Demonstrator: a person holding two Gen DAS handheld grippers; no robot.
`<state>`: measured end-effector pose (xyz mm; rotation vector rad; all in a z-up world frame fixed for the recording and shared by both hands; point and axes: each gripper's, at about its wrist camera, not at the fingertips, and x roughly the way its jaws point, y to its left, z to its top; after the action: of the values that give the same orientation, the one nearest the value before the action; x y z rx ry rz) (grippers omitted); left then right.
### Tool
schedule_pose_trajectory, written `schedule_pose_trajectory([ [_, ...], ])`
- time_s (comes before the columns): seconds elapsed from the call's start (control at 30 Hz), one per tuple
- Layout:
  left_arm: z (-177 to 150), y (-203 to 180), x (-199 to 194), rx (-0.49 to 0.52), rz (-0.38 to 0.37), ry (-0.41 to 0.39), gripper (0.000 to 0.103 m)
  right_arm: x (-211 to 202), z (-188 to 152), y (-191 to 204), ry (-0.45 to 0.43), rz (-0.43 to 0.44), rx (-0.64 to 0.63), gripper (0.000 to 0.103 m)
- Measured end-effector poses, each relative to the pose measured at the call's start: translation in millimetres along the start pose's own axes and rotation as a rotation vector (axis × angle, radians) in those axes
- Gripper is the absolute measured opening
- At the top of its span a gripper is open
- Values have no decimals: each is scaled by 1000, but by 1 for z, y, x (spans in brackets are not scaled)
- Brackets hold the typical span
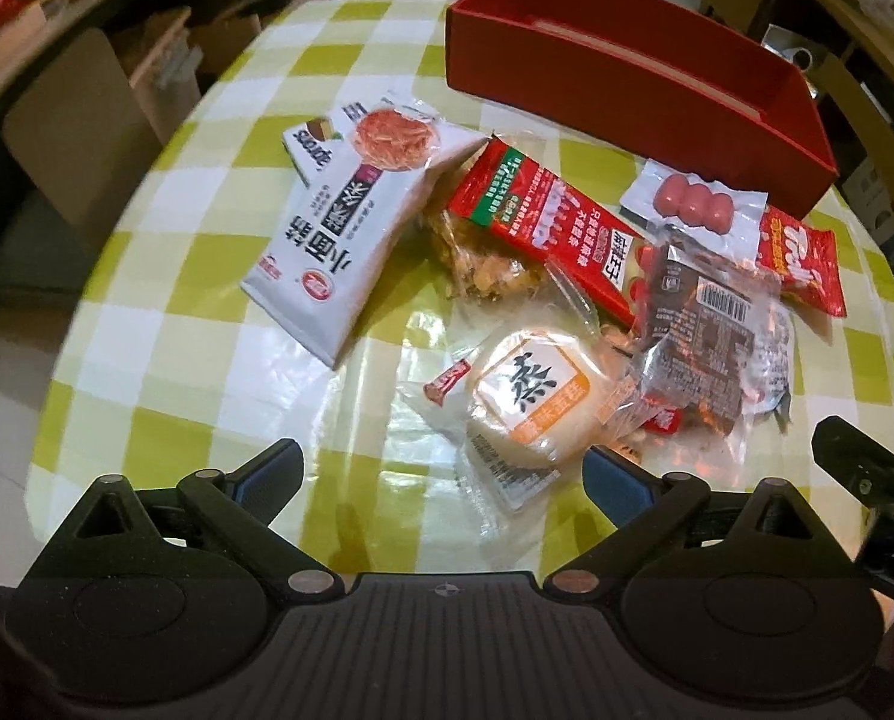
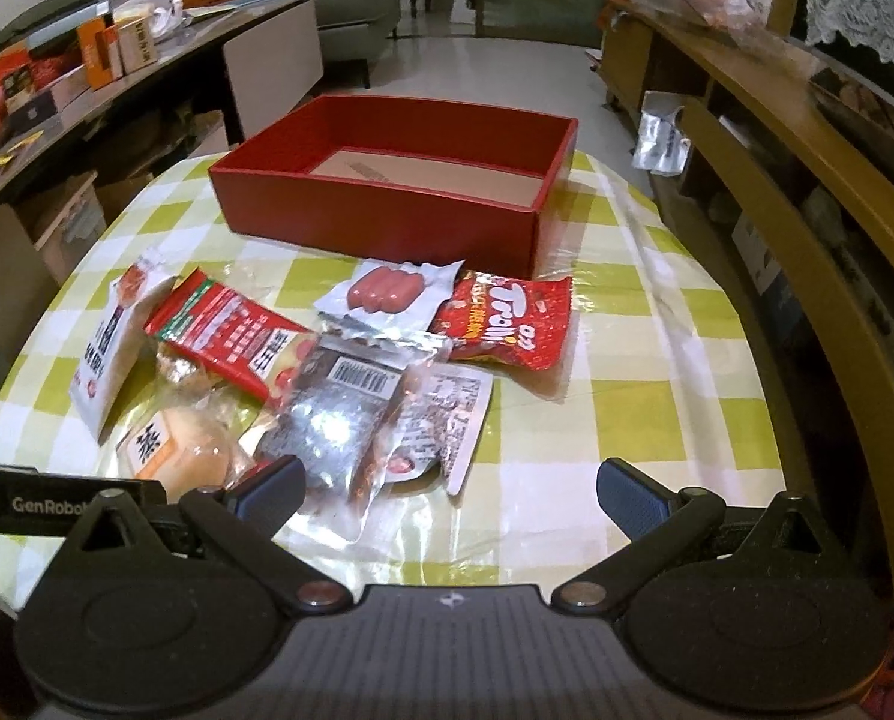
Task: Organize snacks
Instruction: 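Move both tools toward the snack pile on the table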
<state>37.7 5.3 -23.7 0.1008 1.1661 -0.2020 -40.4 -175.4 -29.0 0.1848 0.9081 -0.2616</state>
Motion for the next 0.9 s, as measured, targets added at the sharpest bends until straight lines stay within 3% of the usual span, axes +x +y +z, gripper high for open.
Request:
schedule_pose_trajectory([
  [0.2, 6, -20, 4, 61, 1, -18, 101, 5, 5, -7, 14, 5, 25, 103],
  [0.53, 23, -31, 24, 41, -10, 9, 101, 16, 14, -16, 38, 6, 63, 103],
  [0.7, 28, -29, 44, 0, -7, 72, 101, 21, 16, -17, 51, 11, 62, 103],
  [0.9, 28, -23, 42, 6, -27, 74, 88, 21, 23, -25, 53, 19, 108, 103],
])
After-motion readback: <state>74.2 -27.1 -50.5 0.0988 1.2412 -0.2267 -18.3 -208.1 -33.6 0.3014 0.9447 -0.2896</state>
